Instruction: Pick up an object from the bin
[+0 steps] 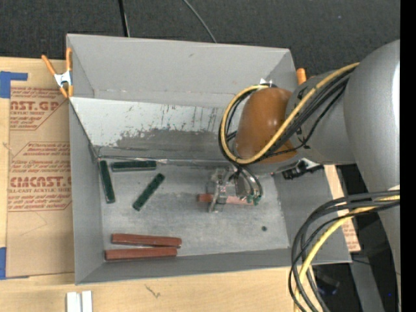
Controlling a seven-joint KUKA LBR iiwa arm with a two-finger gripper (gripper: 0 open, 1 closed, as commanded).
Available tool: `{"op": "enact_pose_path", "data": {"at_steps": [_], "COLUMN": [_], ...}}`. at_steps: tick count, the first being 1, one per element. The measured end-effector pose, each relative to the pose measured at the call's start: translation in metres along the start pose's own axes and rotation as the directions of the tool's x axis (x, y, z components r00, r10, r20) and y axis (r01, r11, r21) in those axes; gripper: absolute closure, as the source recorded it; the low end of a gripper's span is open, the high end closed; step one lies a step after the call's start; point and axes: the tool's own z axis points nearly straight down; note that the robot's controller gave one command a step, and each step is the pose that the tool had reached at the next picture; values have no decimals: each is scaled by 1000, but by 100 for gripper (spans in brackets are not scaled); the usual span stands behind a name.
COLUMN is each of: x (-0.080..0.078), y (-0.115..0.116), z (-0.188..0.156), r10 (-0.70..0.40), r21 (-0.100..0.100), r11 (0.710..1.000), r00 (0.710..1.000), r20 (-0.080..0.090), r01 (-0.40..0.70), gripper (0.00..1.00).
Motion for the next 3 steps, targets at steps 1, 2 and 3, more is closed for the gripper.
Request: {"op": "enact_pose_path", "data": {"at_steps": [1,2,3], "x": [0,-11,-11], "y": [0,-20,-20], "z": [0,-123,-123], "r10": [0,-51,-51], "r21": [0,1,1], "r11": [1000,999,999], "r00": [1000,999,999], "r20": [0,1,1], "r01": [0,51,51], "gripper": [100,100,100]}}
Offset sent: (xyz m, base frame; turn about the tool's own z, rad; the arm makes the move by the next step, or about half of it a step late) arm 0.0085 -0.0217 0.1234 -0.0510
